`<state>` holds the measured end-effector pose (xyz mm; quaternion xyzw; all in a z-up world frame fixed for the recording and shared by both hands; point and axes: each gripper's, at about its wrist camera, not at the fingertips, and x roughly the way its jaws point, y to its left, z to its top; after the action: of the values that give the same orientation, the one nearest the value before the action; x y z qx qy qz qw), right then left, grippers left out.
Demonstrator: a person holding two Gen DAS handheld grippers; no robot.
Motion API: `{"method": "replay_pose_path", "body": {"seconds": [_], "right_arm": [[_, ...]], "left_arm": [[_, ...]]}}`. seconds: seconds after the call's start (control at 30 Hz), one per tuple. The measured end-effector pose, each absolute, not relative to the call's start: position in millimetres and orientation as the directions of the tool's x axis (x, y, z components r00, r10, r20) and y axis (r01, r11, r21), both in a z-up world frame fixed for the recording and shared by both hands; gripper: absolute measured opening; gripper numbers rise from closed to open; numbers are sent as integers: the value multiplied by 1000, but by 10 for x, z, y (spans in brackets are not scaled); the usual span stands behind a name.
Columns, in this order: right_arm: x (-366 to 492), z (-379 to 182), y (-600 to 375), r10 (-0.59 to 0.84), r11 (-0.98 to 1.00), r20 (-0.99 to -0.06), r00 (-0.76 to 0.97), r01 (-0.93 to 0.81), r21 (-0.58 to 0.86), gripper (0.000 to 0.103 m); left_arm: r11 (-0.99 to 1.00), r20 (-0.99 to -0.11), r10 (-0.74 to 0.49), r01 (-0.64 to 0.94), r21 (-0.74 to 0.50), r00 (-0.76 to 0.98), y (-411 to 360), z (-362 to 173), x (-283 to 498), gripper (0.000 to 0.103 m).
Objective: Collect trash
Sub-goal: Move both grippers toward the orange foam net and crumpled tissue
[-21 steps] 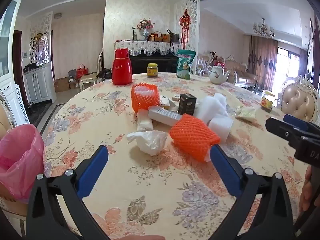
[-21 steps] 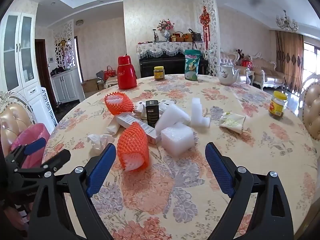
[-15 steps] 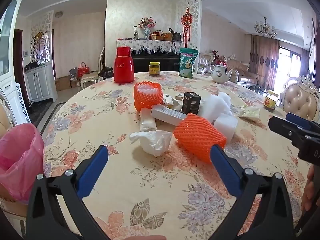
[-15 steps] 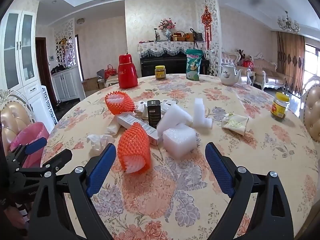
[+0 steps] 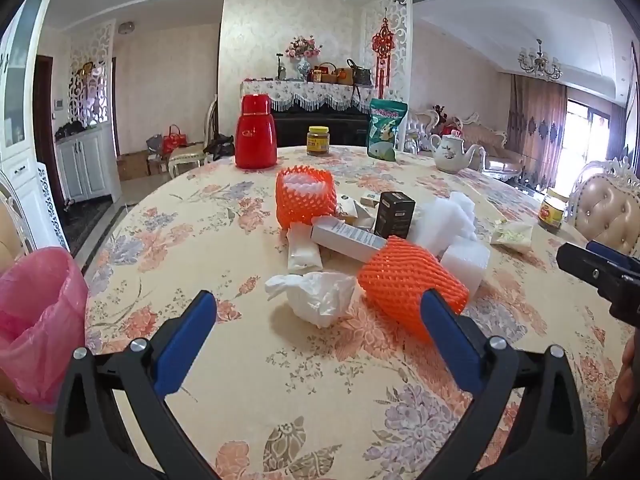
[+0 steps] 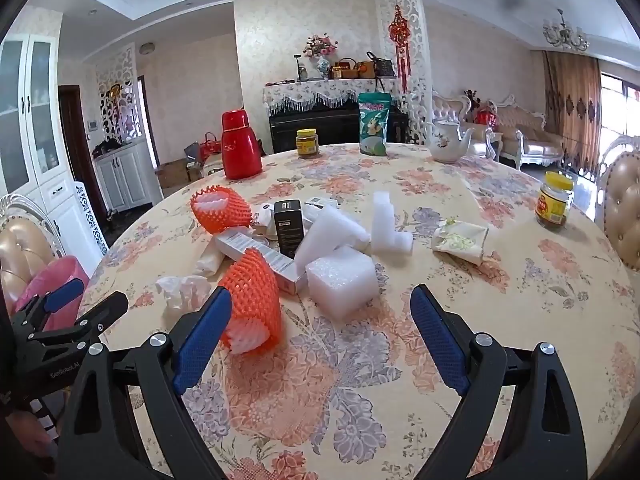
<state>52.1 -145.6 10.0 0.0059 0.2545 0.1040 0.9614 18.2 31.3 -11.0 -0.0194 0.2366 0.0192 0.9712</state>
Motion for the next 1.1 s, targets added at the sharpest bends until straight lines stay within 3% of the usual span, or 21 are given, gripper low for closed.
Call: {"method": "replay_pose_path", "body": {"seconds": [0.17,0.6,1.1], "right_arm": [[484,122,-1475,218,975,-455,863,-207,75,85],[381,136,-1506,218,975,-476,852,-214,64,85],[412,59,-1607,229,972,-471,852,-221,72,85]], "left_arm": [[998,-455,13,-36,-41,890,285,-89,160,98],[999,-394,10,-23,-29,919,182,41,-33,98],[999,-387,-6,21,35,922,-77,86,-4,98]]}}
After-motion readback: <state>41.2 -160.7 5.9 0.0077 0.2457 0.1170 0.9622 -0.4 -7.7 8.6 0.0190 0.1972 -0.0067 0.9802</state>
